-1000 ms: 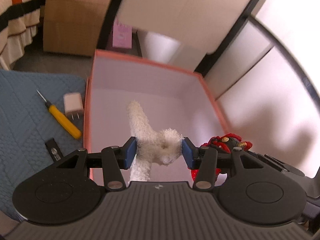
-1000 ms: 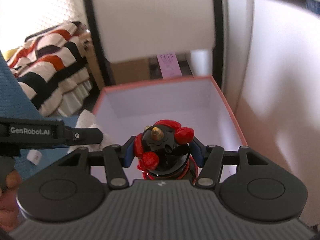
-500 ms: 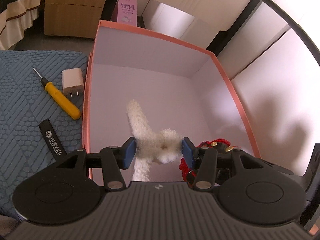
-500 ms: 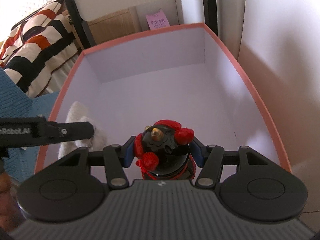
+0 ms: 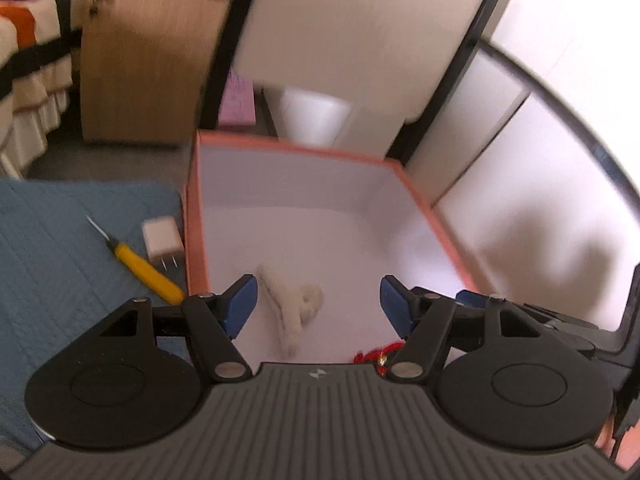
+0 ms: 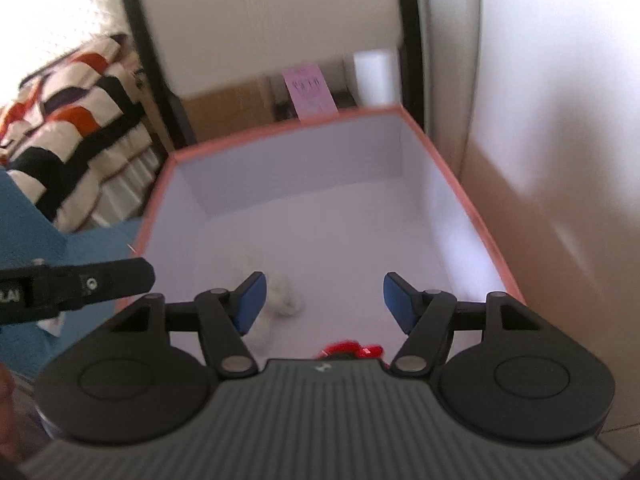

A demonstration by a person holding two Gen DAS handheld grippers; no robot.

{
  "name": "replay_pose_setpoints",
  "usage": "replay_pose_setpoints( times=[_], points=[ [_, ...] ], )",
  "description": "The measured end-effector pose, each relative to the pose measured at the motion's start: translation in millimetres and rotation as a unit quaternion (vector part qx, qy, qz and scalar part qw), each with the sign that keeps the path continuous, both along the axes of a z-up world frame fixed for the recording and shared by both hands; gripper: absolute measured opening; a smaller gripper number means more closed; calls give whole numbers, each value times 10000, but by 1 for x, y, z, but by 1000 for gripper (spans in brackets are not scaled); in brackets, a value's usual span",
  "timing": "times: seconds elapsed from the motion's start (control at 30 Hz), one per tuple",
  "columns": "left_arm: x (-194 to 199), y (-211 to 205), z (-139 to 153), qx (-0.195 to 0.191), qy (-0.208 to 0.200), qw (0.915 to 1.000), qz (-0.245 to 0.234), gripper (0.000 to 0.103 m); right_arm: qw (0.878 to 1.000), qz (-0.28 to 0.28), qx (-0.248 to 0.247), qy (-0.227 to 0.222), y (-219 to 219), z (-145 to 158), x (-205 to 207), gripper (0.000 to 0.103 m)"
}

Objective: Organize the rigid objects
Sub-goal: 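Open left gripper dropping plush into box while right gripper releases figurine, then withdraw both open tools from the pink box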

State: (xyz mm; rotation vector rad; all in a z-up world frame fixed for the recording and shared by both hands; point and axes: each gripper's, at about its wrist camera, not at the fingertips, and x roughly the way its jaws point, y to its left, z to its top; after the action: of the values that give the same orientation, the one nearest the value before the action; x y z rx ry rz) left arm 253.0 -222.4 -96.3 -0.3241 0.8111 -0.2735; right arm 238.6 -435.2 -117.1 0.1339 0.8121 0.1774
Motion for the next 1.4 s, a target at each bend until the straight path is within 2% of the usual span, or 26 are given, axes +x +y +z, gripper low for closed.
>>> replay_pose_setpoints(
  times=[0.23, 0.4, 0.57, 0.8, 1.0, 1.4],
  points=[
    [-32, 24, 45, -22, -622, 9979, 168, 73, 9976, 202, 95, -651, 23, 45, -27, 67],
    [-49, 43, 60, 224, -856, 9954, 356, 73, 9964, 351, 275, -716, 37, 59, -35, 67],
    [-66, 69, 64, 203, -979, 9938, 485, 73, 9956, 427, 249, -801, 55, 67, -48, 67],
    [-91, 103, 63, 236, -1125, 9910, 690, 73, 9946, 513, 213, -881, 83, 64, -66, 67],
    [-110, 130, 56, 518, -1193, 9880, 835, 73, 9945, 597, 269, -821, 114, 56, -74, 67],
    [-135, 184, 28, 408, -1028, 9874, 1136, 73, 9938, 938, 19, -588, 164, 36, -90, 67]
  ],
)
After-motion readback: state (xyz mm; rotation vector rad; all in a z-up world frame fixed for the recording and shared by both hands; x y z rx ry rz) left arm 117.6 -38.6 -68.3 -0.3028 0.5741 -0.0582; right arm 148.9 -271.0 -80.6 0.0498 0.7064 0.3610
